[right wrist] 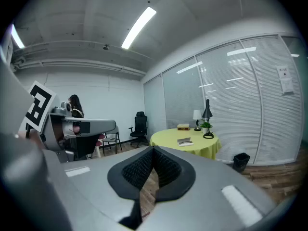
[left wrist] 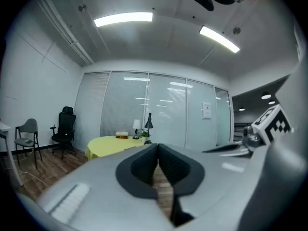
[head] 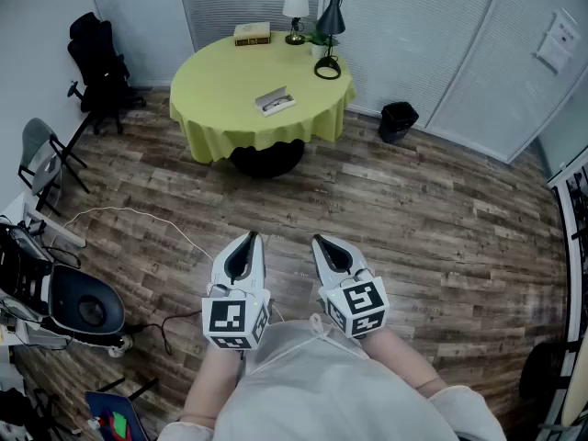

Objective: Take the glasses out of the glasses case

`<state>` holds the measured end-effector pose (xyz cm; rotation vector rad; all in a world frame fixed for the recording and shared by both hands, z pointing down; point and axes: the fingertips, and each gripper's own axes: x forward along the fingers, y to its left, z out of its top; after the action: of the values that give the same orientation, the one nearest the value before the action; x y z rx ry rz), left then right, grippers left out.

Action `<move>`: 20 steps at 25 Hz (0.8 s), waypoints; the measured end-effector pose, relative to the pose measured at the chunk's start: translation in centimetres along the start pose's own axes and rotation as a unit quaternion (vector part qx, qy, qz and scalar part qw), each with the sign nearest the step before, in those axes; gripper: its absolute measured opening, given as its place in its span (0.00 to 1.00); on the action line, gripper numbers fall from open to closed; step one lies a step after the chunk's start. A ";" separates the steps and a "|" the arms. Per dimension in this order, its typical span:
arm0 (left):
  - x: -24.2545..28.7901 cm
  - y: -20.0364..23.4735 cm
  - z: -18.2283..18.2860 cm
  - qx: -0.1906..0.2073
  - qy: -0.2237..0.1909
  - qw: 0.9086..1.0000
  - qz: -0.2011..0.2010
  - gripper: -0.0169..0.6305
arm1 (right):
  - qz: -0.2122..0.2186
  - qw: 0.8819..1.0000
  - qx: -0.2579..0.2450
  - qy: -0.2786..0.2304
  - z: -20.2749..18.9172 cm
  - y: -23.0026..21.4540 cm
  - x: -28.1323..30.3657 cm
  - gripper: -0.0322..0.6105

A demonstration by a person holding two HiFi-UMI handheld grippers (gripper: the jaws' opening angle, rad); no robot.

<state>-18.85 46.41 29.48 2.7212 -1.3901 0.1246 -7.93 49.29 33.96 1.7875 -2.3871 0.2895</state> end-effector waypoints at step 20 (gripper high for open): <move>1.7 -2.8 -2.7 -0.021 0.018 0.999 0.021 0.04 | 0.003 1.000 0.020 0.019 -2.3 -4.1 -1.1 0.05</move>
<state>-15.65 46.99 32.20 2.6435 -1.4239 0.1454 -3.70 49.74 36.18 1.7750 -2.3782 0.3700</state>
